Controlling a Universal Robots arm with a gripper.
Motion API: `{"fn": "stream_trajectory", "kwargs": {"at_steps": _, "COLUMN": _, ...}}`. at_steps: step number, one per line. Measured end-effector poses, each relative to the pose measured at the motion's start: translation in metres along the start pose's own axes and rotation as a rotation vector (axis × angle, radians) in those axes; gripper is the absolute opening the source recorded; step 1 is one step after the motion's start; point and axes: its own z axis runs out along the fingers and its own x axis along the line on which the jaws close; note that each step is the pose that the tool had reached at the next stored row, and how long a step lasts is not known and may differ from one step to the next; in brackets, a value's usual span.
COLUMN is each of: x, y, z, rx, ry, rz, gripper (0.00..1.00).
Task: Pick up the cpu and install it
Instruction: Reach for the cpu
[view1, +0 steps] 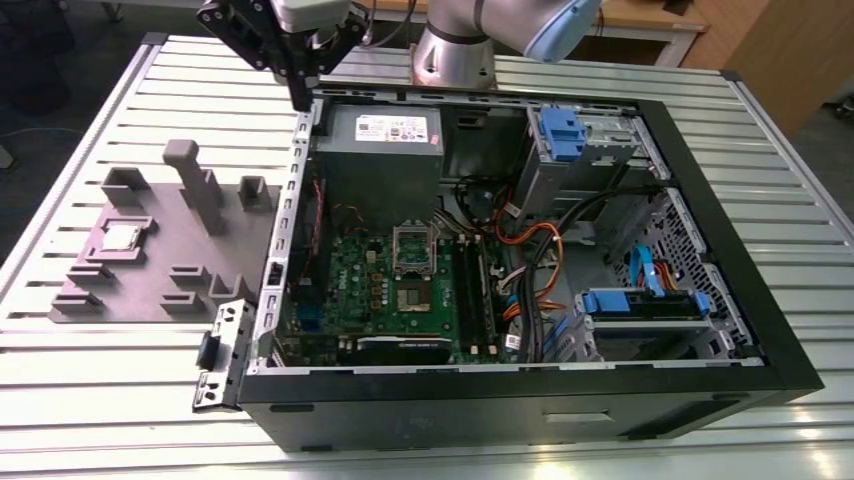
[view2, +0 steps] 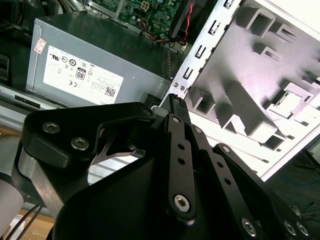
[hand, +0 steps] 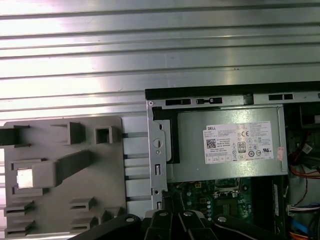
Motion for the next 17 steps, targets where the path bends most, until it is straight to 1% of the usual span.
{"fn": "stream_trajectory", "kwargs": {"at_steps": 9, "x": 0.0017, "y": -0.0001, "z": 0.0002, "rx": 0.0000, "ry": 0.0000, "rz": 0.000, "gripper": 0.11}}
{"fn": "stream_trajectory", "kwargs": {"at_steps": 11, "x": 0.0062, "y": -0.0005, "z": 0.0008, "rx": 0.0000, "ry": 0.0000, "rz": 0.000, "gripper": 0.11}}
{"fn": "stream_trajectory", "kwargs": {"at_steps": 17, "x": 0.0075, "y": -0.0006, "z": 0.0010, "rx": 0.0000, "ry": 0.0000, "rz": 0.000, "gripper": 0.11}}
